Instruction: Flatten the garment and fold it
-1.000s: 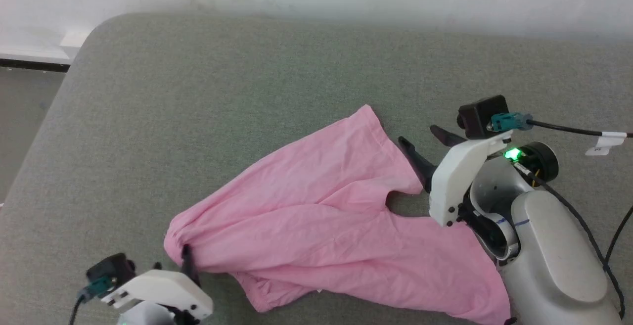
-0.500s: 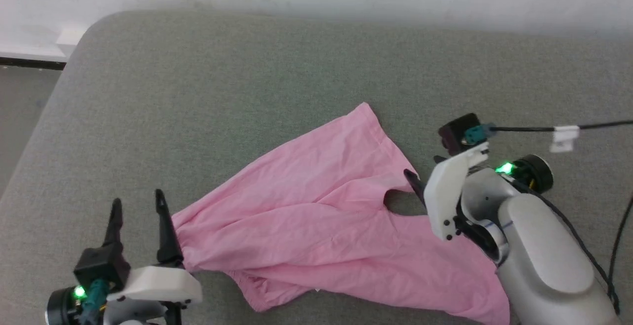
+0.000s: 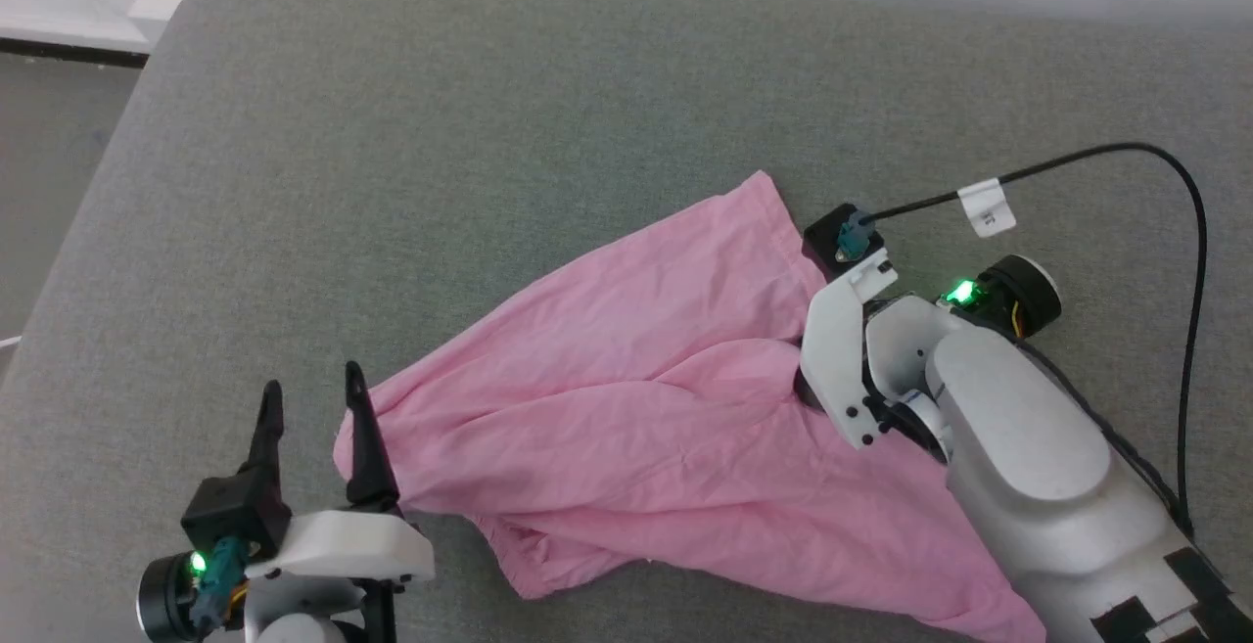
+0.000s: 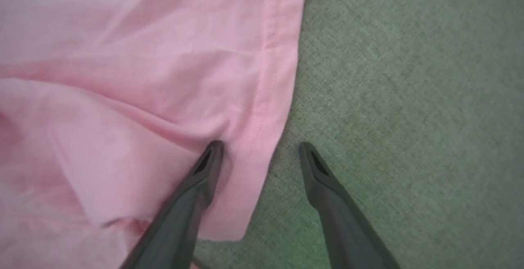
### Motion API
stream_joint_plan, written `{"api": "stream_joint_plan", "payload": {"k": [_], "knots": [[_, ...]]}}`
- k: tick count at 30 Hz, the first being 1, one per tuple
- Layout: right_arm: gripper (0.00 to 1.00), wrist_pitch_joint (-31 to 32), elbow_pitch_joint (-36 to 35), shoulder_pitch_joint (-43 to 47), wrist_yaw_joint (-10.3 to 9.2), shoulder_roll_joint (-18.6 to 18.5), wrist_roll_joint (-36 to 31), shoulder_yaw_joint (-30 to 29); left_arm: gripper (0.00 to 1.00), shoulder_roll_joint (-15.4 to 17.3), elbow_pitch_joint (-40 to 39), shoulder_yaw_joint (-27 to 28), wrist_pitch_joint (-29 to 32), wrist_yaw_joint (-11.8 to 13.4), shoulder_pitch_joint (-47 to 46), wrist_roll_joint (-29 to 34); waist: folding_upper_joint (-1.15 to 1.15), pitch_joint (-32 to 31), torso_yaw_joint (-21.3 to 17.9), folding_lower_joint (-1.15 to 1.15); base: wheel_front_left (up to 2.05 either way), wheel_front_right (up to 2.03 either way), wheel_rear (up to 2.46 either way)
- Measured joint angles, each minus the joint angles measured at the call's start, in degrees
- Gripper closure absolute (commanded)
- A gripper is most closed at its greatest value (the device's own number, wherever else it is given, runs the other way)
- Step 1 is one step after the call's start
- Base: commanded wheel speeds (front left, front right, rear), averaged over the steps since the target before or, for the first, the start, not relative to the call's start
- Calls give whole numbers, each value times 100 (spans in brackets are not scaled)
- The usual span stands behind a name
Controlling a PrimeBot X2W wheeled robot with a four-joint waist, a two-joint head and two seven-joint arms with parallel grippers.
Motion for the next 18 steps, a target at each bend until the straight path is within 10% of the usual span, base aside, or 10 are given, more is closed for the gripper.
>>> {"api": "stream_joint_plan", "payload": {"k": [1,2,18], "knots": [[62,8,25,-46,-1,-15,92,44,0,-7,13,55,1,-14,0,1,0,18,10,0,0,0,0],[100,-11,49,-82,0,-34,179,85,0,-13,8,102,0,-15,0,22,0,28,9,0,0,0,0],[100,-1454,-461,1070,9,-584,1007,-2154,0,-182,5,280,0,-250,3,227,0,-344,-330,0,0,0,0]]}}
